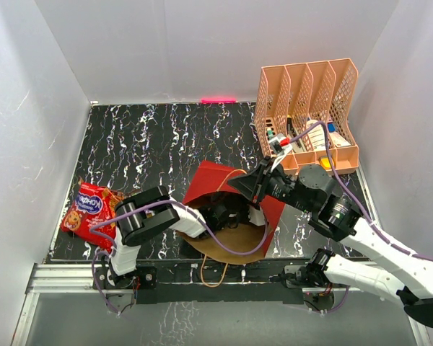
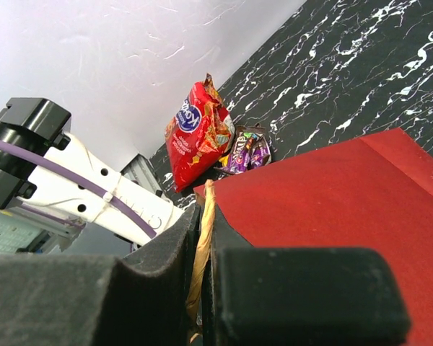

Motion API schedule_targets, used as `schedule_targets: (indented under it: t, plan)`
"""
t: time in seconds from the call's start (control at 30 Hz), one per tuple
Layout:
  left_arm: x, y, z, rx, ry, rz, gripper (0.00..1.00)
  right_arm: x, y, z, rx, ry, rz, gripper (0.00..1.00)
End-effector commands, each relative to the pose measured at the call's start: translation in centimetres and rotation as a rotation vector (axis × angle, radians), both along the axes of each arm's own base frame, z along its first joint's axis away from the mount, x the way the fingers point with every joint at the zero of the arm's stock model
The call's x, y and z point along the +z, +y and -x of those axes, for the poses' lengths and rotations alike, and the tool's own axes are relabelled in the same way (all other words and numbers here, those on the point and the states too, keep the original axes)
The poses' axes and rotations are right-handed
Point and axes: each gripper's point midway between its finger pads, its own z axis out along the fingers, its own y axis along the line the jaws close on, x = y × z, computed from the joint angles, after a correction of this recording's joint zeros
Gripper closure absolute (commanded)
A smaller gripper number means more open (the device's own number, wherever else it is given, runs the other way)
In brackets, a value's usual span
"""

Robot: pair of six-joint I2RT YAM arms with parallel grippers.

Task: Take the snacks out of the paper bag
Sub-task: Take out the snack from the paper bag.

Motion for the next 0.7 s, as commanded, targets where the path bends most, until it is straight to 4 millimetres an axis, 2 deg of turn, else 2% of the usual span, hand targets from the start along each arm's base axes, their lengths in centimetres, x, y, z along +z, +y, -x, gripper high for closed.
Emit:
schedule_targets:
  t: [0.0, 0.2, 0.33, 0.67]
  plan:
    - [0.4, 0.8, -0.4, 0.028, 0.004, -0.018, 0.72, 3.3, -0.7, 0.1, -0.022, -0.070, -0.078, 0.93]
    - [2.7, 1.1, 1.5, 0.001, 0.075, 0.034, 0.81, 3.2, -0.9, -0.3, -0.045, -0.069, -0.075, 0.93]
    - [4.1, 1.9, 3.0, 0.018, 0.114, 0.051, 0.83, 3.0, -1.1, -0.5, -0.063, -0.072, -0.072, 0.93]
    - [6.2, 4.0, 9.1, -0.013, 0.263, 0.109, 0.87, 2.4, -1.2, -0.9, -0.083, -0.062, -0.072, 0.93]
